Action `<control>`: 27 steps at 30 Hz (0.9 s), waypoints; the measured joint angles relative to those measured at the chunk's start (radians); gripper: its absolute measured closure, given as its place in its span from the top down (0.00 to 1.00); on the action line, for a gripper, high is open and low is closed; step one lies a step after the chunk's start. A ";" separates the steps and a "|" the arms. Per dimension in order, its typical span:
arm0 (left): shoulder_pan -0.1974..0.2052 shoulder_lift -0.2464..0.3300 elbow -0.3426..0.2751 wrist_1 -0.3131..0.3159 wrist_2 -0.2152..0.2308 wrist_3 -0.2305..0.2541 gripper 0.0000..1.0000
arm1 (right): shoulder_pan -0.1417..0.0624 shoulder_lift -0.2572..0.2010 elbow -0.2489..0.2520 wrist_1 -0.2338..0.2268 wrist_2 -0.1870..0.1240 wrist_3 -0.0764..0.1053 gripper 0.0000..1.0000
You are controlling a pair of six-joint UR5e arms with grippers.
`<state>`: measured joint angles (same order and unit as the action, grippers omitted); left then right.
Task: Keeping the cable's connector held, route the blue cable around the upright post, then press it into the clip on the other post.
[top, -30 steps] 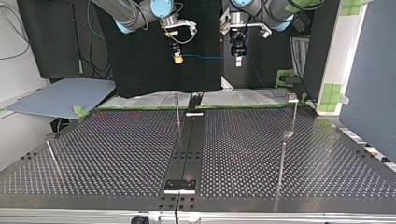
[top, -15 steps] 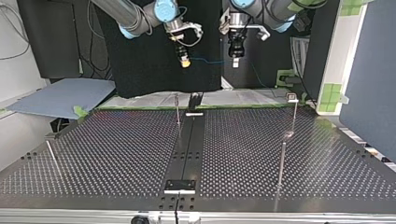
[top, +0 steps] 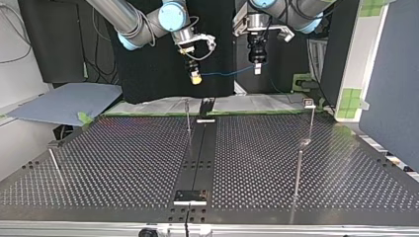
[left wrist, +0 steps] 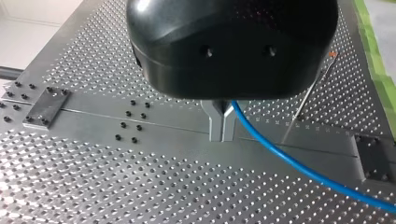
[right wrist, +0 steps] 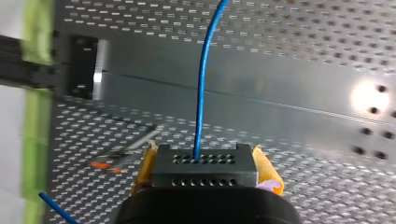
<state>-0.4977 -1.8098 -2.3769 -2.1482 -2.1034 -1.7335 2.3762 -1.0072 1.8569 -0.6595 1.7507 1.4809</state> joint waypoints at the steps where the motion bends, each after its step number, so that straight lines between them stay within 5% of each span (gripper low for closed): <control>1: 0.003 0.012 0.001 -0.012 0.000 0.006 0.00 | 0.000 -0.010 -0.009 0.011 0.000 0.001 0.00; 17: 0.047 0.152 0.110 -0.152 -0.015 0.023 0.00 | 0.003 -0.139 -0.137 0.139 -0.010 0.007 0.00; 27: 0.079 0.236 0.194 -0.236 -0.051 0.024 0.00 | 0.008 -0.229 -0.226 0.229 -0.042 0.007 0.00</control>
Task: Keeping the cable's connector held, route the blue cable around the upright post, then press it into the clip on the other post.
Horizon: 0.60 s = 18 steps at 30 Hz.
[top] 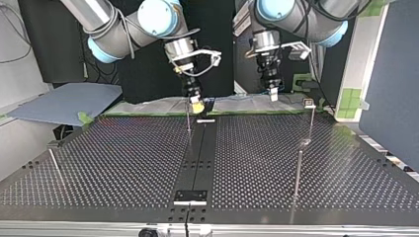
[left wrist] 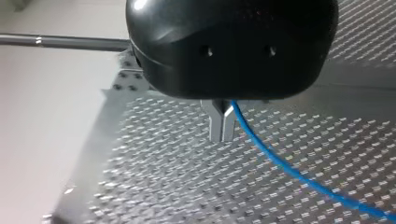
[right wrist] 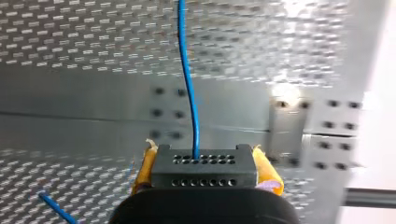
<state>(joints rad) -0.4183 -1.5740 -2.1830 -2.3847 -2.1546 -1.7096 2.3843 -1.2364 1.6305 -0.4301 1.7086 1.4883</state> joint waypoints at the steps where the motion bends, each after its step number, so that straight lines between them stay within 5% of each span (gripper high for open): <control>1: 0.004 0.010 0.010 -0.010 -0.001 -0.001 0.00 | 0.000 -0.012 -0.012 0.012 -0.005 0.000 0.00; 11: 0.034 0.094 0.094 -0.093 -0.004 -0.004 0.00 | -0.001 -0.089 -0.094 0.071 -0.030 0.000 0.00; 18: 0.068 0.129 0.159 -0.159 0.003 -0.002 0.00 | -0.008 -0.088 -0.141 0.087 -0.050 0.008 0.00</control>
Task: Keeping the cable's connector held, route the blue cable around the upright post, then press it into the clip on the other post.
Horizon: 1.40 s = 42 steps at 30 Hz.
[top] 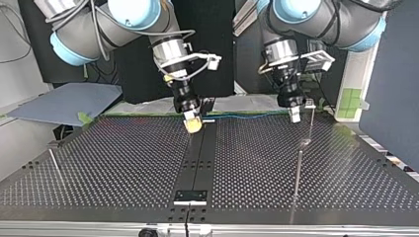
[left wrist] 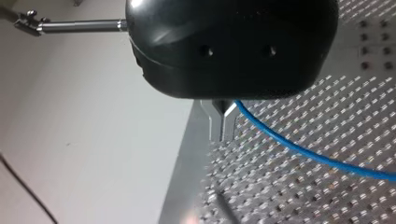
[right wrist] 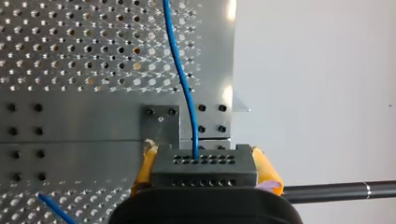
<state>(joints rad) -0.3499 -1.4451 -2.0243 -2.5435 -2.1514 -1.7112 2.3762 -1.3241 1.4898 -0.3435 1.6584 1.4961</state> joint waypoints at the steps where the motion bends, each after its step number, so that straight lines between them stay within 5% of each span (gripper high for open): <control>1: 0.008 0.001 0.014 -0.013 0.002 0.000 0.00 | -0.001 0.004 -0.005 0.001 -0.003 0.004 0.00; 14: 0.114 0.001 0.132 -0.132 0.095 0.029 0.00 | -0.014 0.081 -0.087 0.026 -0.030 0.027 0.00; 25: 0.210 -0.052 0.228 -0.227 0.190 0.059 0.00 | -0.024 0.157 -0.181 0.107 -0.031 0.029 0.00; 34: 0.288 -0.074 0.310 -0.310 0.226 0.061 0.00 | -0.034 0.181 -0.262 0.120 -0.034 0.026 0.00; 42: 0.304 -0.124 0.345 -0.336 0.285 0.058 0.00 | -0.034 0.211 -0.327 0.127 -0.063 0.020 0.00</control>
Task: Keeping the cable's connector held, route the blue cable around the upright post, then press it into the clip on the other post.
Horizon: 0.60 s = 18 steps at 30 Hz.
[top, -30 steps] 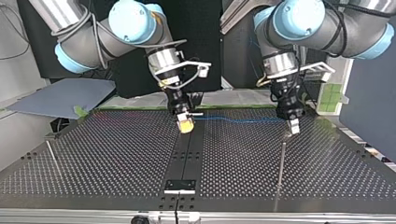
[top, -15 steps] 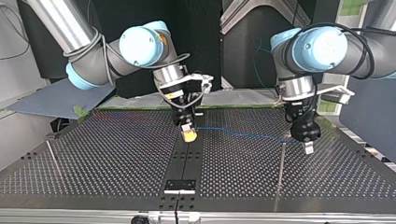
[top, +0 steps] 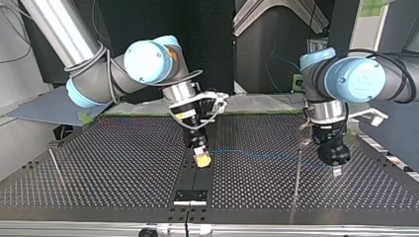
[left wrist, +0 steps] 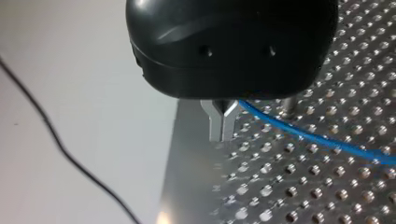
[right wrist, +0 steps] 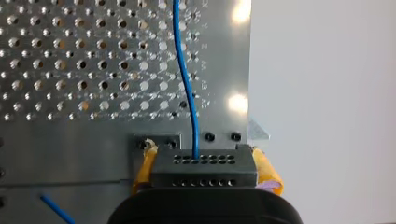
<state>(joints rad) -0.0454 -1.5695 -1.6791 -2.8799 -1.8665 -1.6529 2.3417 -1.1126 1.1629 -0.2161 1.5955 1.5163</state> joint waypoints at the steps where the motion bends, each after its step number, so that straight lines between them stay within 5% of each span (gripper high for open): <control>1: 0.001 -0.010 0.006 -0.001 0.010 -0.001 0.00 | 0.000 0.006 -0.011 0.004 -0.006 -0.001 0.00; 18: 0.055 -0.062 0.047 -0.005 0.050 -0.064 0.00 | 0.007 0.071 -0.133 0.038 -0.020 -0.026 0.00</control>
<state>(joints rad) 0.0092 -1.6313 -1.6320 -2.8848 -1.8166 -1.7165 2.3488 -1.0416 1.0300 -0.1778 1.5752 1.4899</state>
